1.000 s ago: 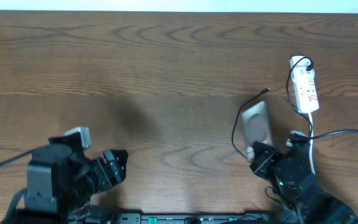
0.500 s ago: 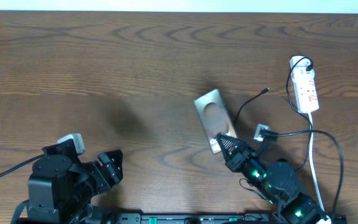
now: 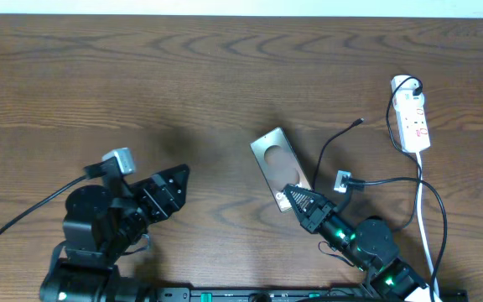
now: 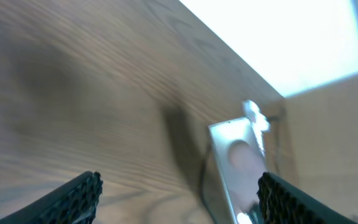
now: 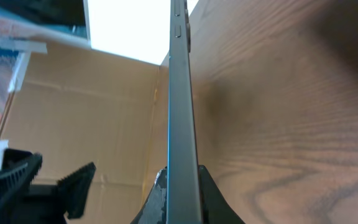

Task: Plug charger to phone and switch on socket
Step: 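Move the left gripper to the phone held by the right gripper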

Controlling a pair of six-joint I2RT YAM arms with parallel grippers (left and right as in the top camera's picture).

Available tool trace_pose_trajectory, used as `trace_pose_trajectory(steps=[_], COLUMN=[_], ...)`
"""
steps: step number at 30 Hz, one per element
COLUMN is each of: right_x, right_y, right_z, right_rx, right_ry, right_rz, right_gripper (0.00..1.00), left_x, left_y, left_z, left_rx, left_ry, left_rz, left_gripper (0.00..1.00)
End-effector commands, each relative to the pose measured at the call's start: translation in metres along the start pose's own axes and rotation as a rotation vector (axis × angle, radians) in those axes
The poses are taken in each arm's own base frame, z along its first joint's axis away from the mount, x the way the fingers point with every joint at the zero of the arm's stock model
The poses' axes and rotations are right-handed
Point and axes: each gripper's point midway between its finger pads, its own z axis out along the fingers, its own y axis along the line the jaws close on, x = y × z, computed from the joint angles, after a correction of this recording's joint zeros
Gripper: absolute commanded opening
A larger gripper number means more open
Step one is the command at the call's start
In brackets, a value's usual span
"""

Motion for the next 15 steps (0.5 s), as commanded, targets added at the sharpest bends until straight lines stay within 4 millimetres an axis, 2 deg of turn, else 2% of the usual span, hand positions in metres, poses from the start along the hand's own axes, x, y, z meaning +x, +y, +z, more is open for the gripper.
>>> trace_pose_trajectory(steps=[1,6,11,15], right_x=[-0.008,-0.012,-0.009,-0.008], right_y=[0.012,0.022,0.035,0.039], right_z=[0.003,0.008,0.014,0.019], right_rx=[-0.045,-0.111,-0.196,-0.229], right_ry=[-0.007,0.022,0.068,0.080], right_rz=[0.018,0.008,0.014,0.052], right_gripper=[0.01,0.01,0.01,0.01], left_x=[0.020,0.034,0.035,0.035], left_y=[-0.009,-0.020,-0.038,-0.042], left_z=[0.010,0.024,0.030,0.036], left_rx=[0.109,0.231,0.360,0.388], left_ry=[0.105,0.198,0.248,0.275], left_rz=[-0.083,-0.142,-0.148,-0.142], left_gripper=[0.82,0.82,0.82,0.82])
